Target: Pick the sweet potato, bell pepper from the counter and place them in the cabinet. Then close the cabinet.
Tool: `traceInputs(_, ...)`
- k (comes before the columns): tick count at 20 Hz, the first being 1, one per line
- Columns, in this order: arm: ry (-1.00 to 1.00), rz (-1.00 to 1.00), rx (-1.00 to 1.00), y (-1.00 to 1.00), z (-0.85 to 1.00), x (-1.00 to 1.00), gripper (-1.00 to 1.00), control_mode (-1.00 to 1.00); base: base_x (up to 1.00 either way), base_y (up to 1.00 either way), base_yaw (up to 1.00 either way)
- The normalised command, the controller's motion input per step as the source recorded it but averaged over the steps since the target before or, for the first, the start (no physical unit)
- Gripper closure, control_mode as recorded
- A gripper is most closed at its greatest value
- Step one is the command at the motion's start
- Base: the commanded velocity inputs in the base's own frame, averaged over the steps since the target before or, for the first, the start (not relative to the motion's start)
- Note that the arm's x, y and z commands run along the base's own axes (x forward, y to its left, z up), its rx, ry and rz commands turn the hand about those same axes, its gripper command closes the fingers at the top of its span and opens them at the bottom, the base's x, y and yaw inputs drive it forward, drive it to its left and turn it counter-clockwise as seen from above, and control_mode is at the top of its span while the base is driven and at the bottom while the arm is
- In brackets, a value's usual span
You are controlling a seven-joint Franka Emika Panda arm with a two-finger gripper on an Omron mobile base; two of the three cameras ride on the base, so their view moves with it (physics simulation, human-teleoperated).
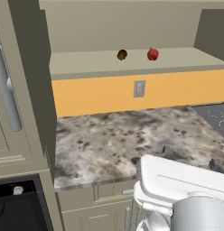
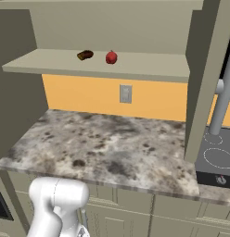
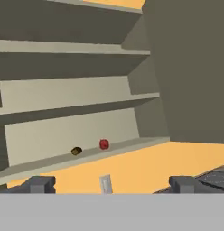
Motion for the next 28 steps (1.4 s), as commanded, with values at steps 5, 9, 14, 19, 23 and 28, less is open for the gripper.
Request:
traceInputs(5,-0.45,0.00,-0.08,0.00,-0.35,-1.00,-1.00,-1.00,0.00,0.00,0.00)
traceInputs(9,-0.29,0.00,-0.07,0.01,-0.35,-0.46,-1.00,-1.00,0.00,0.00,0.00)
traceInputs(14,-0.22,-0.01,-0.06,0.21,-0.26,0.01,-1.00,-1.00,0.00,0.00,0.00)
traceInputs(19,-0.12,-0.04,-0.04,0.36,-0.11,0.31,-1.00,-1.00,0.00,0.00,0.00)
traceInputs(23,-0.09,-0.05,-0.05,0.36,-0.13,0.39,-1.00,-1.00,0.00,0.00,0.00)
traceInputs(28,-0.05,-0.04,-0.04,0.31,-0.12,0.47,-1.00,-1.00,0.00,0.00,0.00)
